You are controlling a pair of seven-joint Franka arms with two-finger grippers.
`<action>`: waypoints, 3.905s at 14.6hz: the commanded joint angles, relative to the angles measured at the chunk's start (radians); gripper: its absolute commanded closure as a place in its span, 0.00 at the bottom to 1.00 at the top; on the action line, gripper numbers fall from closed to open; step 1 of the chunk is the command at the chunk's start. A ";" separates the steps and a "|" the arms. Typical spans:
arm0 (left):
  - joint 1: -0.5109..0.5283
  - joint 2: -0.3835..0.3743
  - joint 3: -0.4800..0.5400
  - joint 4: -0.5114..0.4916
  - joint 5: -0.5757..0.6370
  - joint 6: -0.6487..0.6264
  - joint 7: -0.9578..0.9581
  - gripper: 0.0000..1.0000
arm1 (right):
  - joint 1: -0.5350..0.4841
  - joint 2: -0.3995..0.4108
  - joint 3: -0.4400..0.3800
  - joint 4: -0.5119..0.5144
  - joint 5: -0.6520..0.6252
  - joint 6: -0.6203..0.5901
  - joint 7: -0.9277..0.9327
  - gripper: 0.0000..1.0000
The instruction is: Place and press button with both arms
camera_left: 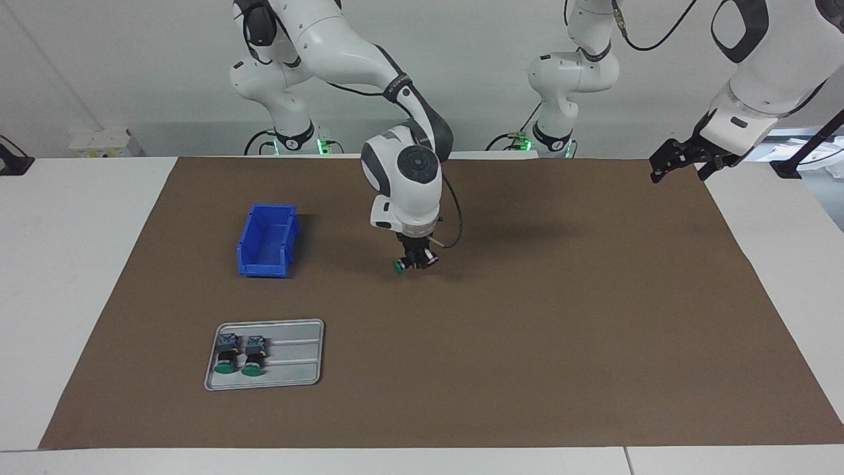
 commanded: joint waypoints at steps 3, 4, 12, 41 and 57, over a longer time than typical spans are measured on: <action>0.000 -0.014 -0.003 -0.020 0.008 0.013 -0.002 0.00 | 0.040 0.029 -0.002 0.028 0.008 0.079 0.322 0.95; 0.000 -0.014 -0.003 -0.020 0.008 0.013 0.000 0.00 | 0.043 0.032 -0.002 0.021 0.007 0.108 0.358 0.94; 0.002 -0.014 -0.001 -0.022 0.008 0.011 -0.002 0.00 | 0.075 0.103 -0.002 0.030 -0.005 0.208 0.419 0.91; -0.170 -0.063 -0.012 -0.152 -0.020 0.139 -0.576 0.00 | -0.670 -0.414 -0.073 0.087 -0.016 -0.539 -1.683 0.01; -0.523 0.239 -0.010 -0.109 -0.127 0.390 -1.761 0.00 | -0.686 -0.448 -0.067 0.057 -0.053 -0.591 -1.735 0.01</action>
